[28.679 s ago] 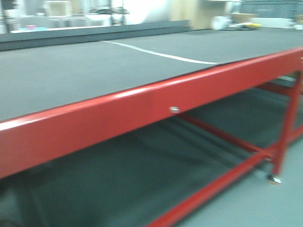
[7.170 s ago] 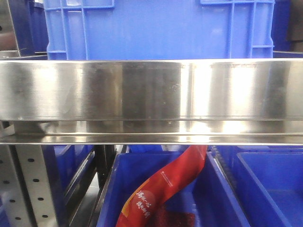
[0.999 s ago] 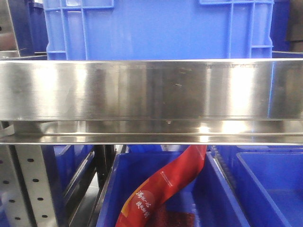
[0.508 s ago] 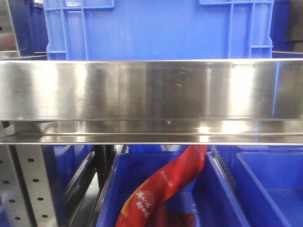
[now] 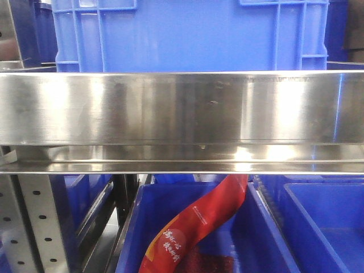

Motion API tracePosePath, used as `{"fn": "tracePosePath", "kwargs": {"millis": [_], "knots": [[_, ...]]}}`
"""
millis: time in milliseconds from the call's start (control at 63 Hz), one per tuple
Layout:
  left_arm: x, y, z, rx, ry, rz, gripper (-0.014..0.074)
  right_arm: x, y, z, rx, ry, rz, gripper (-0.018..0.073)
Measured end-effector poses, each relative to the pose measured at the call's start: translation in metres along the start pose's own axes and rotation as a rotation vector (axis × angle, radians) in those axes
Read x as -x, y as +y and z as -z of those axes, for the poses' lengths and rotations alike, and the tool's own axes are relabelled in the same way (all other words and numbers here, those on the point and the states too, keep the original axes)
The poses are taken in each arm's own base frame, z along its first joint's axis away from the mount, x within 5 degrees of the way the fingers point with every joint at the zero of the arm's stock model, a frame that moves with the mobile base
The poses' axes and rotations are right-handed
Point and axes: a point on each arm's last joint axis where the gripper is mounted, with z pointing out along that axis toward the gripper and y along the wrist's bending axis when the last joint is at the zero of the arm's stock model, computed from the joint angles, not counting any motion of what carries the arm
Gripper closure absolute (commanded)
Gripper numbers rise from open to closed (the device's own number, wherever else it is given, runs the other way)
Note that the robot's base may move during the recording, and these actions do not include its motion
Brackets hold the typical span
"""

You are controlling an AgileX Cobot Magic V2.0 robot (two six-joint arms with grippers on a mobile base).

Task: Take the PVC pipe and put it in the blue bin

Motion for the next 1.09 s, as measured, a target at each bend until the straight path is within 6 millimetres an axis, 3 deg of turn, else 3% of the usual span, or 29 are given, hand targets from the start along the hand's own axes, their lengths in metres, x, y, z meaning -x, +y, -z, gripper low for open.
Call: {"fn": "tracePosePath", "kwargs": {"millis": [1094], "knots": [[0.0000,0.0000,0.0000,0.000,0.000,0.000,0.0707,0.0001,-0.0008,0.0000,-0.013,-0.001,0.001,0.0722]]}}
